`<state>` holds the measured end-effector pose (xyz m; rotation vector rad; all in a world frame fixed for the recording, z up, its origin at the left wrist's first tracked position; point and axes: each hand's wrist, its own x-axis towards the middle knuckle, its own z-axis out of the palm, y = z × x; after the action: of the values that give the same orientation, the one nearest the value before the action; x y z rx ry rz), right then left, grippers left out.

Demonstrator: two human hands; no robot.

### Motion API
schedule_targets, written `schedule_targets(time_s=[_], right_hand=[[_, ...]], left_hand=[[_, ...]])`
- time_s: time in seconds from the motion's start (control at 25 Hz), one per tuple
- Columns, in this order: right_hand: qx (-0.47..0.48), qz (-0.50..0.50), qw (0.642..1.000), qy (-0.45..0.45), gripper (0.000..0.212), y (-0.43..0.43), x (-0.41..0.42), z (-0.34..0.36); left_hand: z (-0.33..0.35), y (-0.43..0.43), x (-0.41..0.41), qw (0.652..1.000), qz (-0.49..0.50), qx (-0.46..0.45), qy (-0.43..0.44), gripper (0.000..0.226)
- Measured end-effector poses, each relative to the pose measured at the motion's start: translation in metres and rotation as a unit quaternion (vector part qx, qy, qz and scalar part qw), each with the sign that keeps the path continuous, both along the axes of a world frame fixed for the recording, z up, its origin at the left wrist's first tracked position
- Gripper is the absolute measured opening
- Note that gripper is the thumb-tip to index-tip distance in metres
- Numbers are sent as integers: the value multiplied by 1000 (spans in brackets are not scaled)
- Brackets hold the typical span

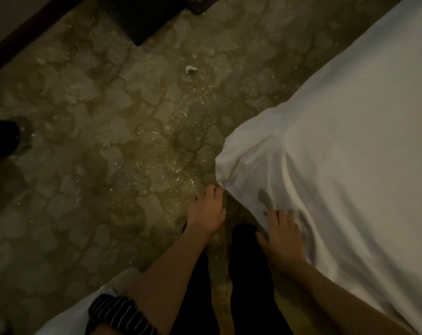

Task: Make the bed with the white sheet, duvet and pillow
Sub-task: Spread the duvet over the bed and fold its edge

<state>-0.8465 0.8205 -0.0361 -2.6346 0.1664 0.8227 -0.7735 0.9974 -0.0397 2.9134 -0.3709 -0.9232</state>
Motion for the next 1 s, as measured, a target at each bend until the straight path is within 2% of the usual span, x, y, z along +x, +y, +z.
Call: schedule_targets(time_s=[0.12,0.28,0.4,0.48,0.52,0.56,0.6,0.68,0.8,1.0], right_hand=[[-11,-29,998,-58,53,21,22,-49],[-17,-65,997,-28,54,46,41,-98],[-27,-91,993,-64,50,59,45,-119],[-33,-99,991,-84,47,65,47,-127],[-39,-97,990,-96,47,66,49,-131],[-43,-100,989,-104,47,67,53,-133],[-48,-107,987,-107,47,67,56,-135],[-56,-119,986,-102,47,68,60,-134],[-51,-127,988,-74,46,74,61,-118],[-49,-169,984,-5,49,84,43,-66]], left_hand=[[-52,7,39,999,-18,29,-15,50],[-117,15,81,999,17,28,22,60],[-149,5,111,996,-5,69,56,75],[-163,-9,125,996,-20,71,50,67],[-168,-16,133,998,-32,48,29,50],[-172,-19,138,999,-37,22,17,32],[-172,-21,141,999,-42,-2,12,24],[-169,-20,141,997,-76,-1,8,32],[-152,-3,134,994,-113,14,1,22],[-86,38,122,986,-115,-108,-53,24]])
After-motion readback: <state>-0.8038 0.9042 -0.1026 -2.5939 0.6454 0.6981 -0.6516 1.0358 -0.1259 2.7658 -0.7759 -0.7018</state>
